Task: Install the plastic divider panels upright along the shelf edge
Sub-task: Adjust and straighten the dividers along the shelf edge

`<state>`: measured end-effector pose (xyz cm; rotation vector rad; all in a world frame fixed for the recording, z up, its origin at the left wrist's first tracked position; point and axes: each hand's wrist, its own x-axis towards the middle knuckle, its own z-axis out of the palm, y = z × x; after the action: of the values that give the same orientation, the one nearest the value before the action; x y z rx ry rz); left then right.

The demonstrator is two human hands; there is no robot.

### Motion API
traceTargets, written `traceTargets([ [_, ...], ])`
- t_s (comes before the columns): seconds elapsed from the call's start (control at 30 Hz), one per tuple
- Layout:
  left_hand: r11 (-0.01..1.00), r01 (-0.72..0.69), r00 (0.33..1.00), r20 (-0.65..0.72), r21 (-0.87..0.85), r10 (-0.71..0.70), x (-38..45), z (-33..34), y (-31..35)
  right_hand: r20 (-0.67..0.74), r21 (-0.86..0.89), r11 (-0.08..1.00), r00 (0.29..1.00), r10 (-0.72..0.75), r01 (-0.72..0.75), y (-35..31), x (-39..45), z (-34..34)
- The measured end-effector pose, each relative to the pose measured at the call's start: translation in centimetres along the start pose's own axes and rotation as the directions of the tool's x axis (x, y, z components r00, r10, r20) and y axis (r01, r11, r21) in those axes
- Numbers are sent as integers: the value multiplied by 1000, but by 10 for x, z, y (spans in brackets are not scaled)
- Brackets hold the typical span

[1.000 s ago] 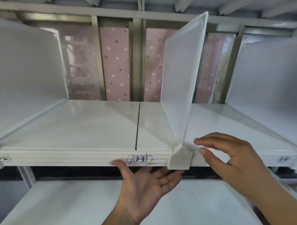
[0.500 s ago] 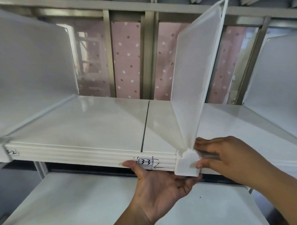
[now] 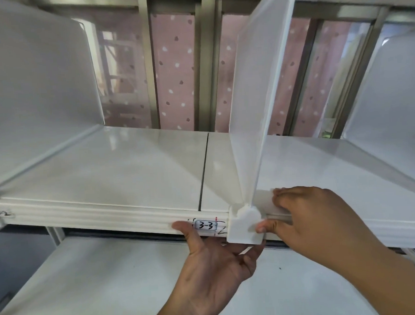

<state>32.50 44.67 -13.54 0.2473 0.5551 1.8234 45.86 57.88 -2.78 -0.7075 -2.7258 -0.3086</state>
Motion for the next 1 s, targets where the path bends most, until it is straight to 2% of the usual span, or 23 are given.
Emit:
traceTargets([
  [0.2, 1000, 16, 1000, -17, 16, -16, -5, -8, 8, -68, 41, 993, 991, 114, -111, -11, 1, 7],
  [0.4, 1000, -3, 998, -68, 29, 5, -9, -8, 12, -67, 41, 985, 983, 172, -170, -22, 2, 5],
  [0.63, 997, -81, 964, -254, 5, 79, -10, -5, 16, -57, 3, 974, 973, 225, -225, -42, 4, -2],
  [0.87, 988, -154, 928, -345, -19, 138, -16, 4, 17, -172, 54, 954, 939, 299, -294, -54, 1, 5],
  [1.0, 981, -185, 913, -381, -65, 147, -18, 6, 14, -282, 128, 955, 914, 292, -266, -55, -3, 11],
])
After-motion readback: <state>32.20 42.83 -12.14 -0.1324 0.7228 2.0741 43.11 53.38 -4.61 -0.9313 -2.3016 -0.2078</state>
